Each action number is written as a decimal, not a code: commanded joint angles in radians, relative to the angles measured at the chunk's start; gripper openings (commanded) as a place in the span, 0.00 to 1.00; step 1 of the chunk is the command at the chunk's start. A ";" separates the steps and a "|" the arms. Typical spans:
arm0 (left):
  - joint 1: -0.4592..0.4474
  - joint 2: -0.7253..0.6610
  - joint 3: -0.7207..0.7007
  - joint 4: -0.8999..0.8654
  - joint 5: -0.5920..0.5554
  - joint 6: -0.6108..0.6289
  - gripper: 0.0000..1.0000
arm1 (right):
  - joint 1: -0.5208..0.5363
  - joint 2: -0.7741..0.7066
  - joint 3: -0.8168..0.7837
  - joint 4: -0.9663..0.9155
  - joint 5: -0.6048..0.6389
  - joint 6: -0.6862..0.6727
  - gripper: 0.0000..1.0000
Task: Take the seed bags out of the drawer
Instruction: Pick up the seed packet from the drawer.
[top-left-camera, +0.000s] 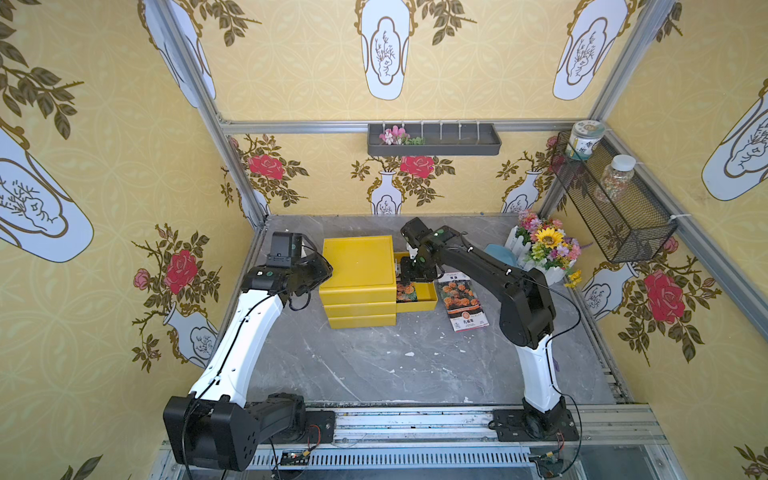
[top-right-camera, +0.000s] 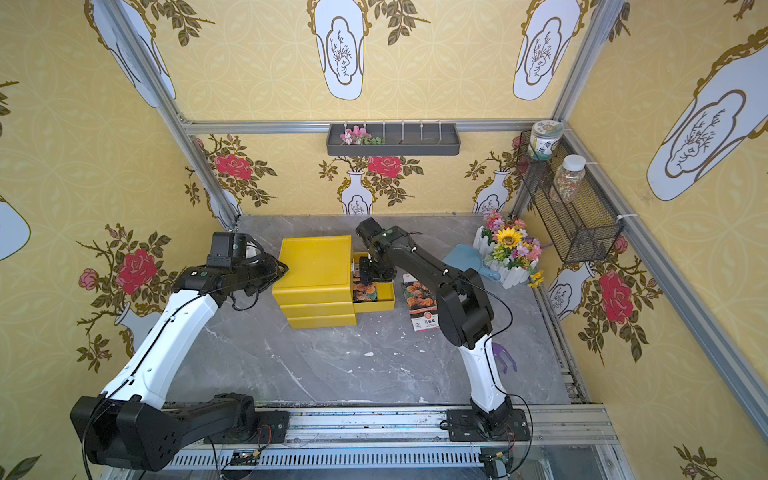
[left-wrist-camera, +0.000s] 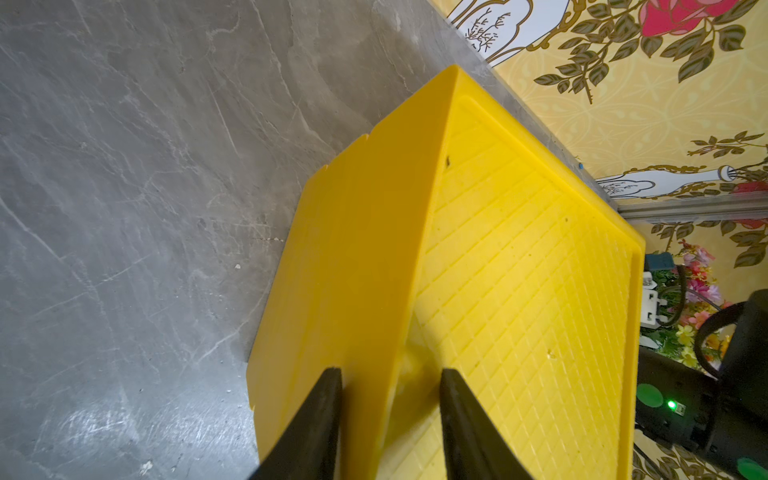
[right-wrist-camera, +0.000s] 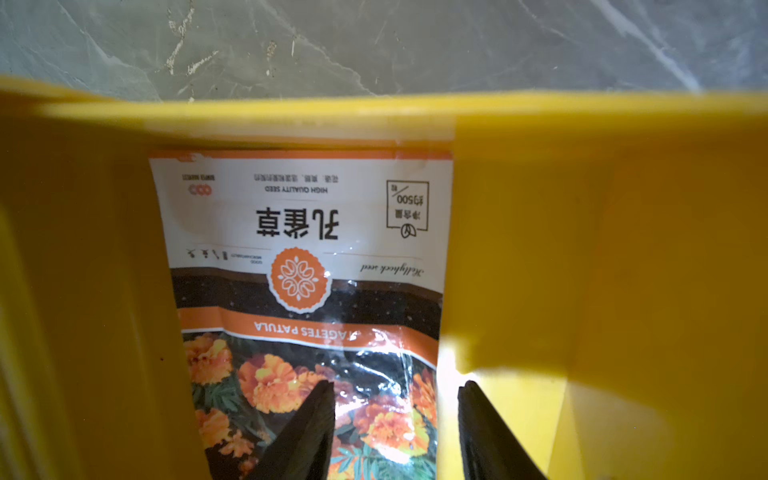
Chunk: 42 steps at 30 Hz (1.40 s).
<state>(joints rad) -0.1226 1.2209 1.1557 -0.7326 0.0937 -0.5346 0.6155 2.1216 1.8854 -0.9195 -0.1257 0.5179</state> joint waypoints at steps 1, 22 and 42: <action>0.000 0.007 -0.009 -0.048 0.012 0.003 0.43 | 0.001 0.007 -0.006 -0.006 0.007 -0.011 0.51; 0.000 0.013 -0.005 -0.047 0.015 0.004 0.44 | -0.044 0.006 -0.108 0.172 -0.217 0.122 0.19; 0.000 0.005 -0.019 -0.041 0.013 0.001 0.44 | -0.060 -0.073 0.022 0.017 -0.098 0.033 0.00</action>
<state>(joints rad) -0.1219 1.2232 1.1484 -0.7139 0.0967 -0.5346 0.5575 2.0674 1.8881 -0.8516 -0.2855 0.5961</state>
